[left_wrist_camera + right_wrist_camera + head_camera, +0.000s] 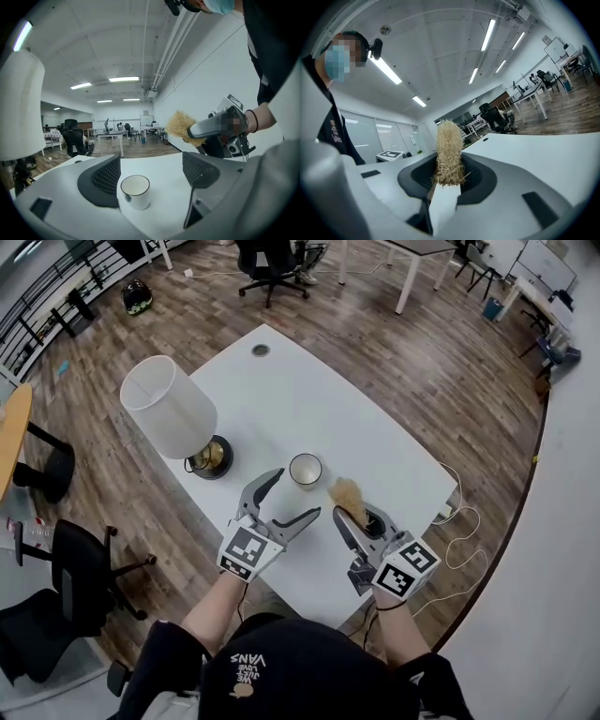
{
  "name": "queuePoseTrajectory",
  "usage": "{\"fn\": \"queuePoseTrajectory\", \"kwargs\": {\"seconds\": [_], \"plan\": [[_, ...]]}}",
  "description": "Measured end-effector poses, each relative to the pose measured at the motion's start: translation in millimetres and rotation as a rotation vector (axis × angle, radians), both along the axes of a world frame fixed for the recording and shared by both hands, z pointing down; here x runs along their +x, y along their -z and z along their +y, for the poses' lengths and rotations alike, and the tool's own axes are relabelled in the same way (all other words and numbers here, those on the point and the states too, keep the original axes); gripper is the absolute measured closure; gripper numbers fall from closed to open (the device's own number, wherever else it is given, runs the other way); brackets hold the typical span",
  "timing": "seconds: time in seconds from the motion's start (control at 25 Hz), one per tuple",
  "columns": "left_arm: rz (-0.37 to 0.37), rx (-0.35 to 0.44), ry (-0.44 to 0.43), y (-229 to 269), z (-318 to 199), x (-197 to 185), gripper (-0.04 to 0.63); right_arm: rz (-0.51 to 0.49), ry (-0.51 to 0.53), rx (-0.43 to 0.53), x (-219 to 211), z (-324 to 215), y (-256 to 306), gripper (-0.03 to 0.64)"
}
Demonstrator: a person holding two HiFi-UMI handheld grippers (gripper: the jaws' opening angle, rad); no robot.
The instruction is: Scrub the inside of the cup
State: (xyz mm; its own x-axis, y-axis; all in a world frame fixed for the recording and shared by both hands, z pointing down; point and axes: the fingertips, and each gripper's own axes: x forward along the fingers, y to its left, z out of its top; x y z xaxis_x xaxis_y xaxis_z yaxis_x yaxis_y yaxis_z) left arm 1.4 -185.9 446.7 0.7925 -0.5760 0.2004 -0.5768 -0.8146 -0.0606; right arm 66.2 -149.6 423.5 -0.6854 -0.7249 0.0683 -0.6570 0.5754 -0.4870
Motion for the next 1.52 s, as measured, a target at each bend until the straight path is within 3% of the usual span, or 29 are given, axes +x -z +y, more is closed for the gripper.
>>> {"fn": "queuePoseTrajectory", "kwargs": {"seconds": [0.24,0.4,0.56,0.64,0.72,0.88,1.04,1.52], "plan": [[0.029,0.091,0.049,39,38,-13,0.173,0.009,0.023,0.042,-4,24,17,0.517],[0.038,0.110,0.067,50,61,-19,0.197,0.017,0.032,0.072,-5,40,27,0.517],[0.032,0.153,0.083,61,82,-22,0.333,0.023,0.039,0.092,-4,54,33,0.517],[0.030,0.166,0.093,67,91,-24,0.356,0.029,0.044,0.099,-5,61,35,0.517],[0.025,0.166,0.106,70,98,-26,0.381,0.036,0.049,0.106,-7,67,38,0.517],[0.008,0.164,0.127,72,110,-28,0.501,0.064,0.062,0.114,-10,77,40,0.517],[-0.004,0.108,0.139,63,119,-34,0.571,0.091,0.083,0.131,-17,85,35,0.517],[-0.031,0.063,0.143,62,126,-40,0.584,0.194,0.102,0.135,-29,86,33,0.517]]}}
